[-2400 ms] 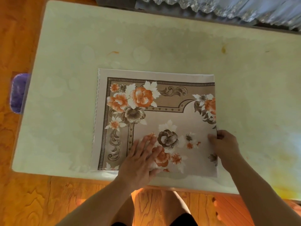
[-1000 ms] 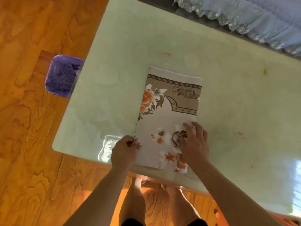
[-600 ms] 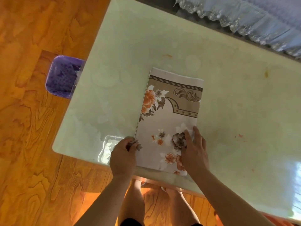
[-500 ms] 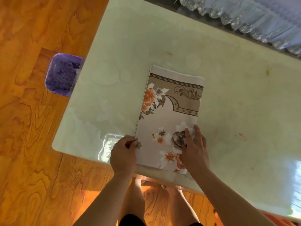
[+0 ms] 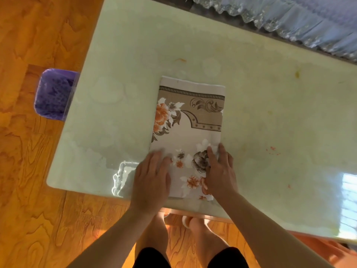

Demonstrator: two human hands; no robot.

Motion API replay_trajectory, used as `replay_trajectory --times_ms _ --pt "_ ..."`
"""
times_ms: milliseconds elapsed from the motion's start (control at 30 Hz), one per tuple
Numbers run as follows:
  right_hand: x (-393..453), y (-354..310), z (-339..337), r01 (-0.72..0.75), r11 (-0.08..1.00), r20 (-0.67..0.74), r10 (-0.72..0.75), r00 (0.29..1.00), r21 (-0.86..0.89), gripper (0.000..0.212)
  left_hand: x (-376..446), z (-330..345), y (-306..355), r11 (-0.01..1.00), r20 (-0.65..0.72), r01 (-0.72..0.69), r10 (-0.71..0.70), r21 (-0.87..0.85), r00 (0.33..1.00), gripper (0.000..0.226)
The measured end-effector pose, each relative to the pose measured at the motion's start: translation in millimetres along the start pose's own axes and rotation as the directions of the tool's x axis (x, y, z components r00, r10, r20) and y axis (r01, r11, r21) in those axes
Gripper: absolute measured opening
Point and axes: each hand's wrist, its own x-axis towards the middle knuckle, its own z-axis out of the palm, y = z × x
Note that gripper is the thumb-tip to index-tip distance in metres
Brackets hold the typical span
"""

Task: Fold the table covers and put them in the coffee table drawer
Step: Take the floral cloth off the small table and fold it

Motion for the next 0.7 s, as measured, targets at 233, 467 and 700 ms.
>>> replay_trajectory --times_ms 233,467,700 --pt "-4.9 -22.5 21.7 0.081 0.996 -0.332 -0.067 0.941 0.03 0.057 9.5 47.0 -22.2 0.957 0.101 -0.184 0.165 0.225 0.981 0.065" --pt "-8.3 -54.2 75.5 0.503 0.862 -0.245 -0.502 0.83 -0.062 0.049 6.2 51.3 -25.2 0.941 0.078 -0.218 0.205 0.259 0.976 0.078" --pt "-8.2 9.4 74.9 0.384 0.902 -0.2 -0.42 0.885 -0.196 0.059 7.6 46.3 -19.4 0.947 0.059 -0.175 0.165 0.268 0.985 0.064"
